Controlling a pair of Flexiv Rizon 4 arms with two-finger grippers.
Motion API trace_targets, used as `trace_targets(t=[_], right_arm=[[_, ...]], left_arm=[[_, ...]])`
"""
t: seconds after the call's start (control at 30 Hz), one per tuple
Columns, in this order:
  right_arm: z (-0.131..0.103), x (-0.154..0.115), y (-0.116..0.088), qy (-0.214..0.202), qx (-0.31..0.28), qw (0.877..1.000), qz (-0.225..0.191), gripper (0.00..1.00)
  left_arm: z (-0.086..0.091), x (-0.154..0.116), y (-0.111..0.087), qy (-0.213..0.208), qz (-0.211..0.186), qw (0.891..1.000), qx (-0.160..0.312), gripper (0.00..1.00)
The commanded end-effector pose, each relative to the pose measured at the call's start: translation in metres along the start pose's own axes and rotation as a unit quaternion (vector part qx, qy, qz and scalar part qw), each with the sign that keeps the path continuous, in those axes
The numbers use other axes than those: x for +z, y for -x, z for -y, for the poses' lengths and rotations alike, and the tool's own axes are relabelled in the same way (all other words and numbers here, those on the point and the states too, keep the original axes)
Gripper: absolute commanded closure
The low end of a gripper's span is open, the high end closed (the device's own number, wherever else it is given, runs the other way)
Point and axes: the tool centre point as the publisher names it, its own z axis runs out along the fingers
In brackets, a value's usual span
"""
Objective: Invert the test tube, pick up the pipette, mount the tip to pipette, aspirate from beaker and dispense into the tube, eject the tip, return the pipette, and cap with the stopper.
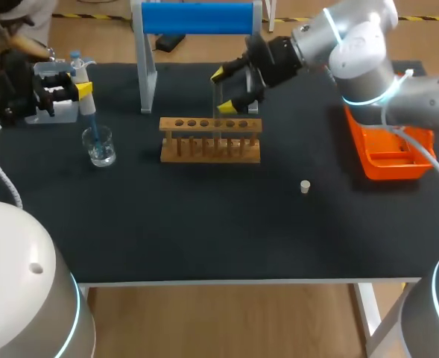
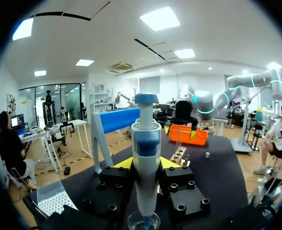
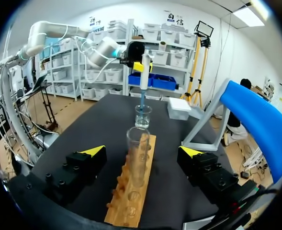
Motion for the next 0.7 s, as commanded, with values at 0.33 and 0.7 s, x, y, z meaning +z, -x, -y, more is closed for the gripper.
trace_targets(t=[0.33,0.7], right_arm=[[0.0043,0.0085,0.0061,-0.016,-0.006,0.999,0.031,0.00],[0.0044,0.0059,0.0076,-0.010,-0.010,0.999,0.050,0.00]], left_arm=[[-0.0004,0.0010,-0.0004,0.000,0.002,1.000,0.001,1.00],[-0.0004,0.0010,-0.0004,0.000,0.002,1.000,0.001,1.00]])
